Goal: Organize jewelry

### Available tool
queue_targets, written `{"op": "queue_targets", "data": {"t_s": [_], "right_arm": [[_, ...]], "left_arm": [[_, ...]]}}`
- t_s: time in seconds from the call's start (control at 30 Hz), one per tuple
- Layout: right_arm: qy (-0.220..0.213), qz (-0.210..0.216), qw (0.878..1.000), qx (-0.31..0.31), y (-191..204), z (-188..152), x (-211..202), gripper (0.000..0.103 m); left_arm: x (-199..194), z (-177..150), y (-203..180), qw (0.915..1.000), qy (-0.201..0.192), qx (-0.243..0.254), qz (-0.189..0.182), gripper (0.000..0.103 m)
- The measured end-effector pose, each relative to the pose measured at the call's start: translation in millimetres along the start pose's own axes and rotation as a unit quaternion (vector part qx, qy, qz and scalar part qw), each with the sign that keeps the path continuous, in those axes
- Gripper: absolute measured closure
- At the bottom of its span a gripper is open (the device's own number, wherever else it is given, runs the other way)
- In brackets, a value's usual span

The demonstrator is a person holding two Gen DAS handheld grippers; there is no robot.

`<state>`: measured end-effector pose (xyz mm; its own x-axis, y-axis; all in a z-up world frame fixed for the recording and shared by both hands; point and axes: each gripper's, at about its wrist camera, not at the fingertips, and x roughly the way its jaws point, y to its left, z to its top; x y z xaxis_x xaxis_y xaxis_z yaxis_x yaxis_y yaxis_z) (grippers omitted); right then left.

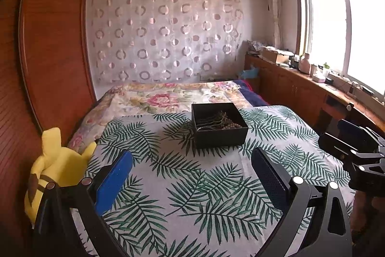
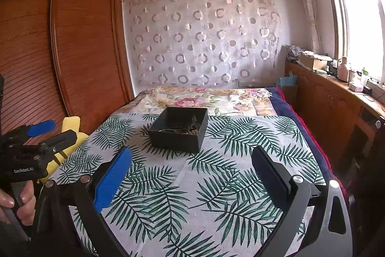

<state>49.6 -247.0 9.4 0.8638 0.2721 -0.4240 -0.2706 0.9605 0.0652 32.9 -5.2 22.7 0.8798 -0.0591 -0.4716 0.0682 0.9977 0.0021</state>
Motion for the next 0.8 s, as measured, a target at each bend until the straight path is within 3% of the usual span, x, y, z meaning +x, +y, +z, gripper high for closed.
{"op": "queue_targets", "data": {"t_s": [0.8], "right_arm": [[0.000, -0.002, 1.000, 0.006, -2.4, -1.2, 3.4, 0.002]], "left_arm": [[-6.9, 5.6, -4.6, 1.0000, -0.007, 0.000, 0.002, 0.008]]}}
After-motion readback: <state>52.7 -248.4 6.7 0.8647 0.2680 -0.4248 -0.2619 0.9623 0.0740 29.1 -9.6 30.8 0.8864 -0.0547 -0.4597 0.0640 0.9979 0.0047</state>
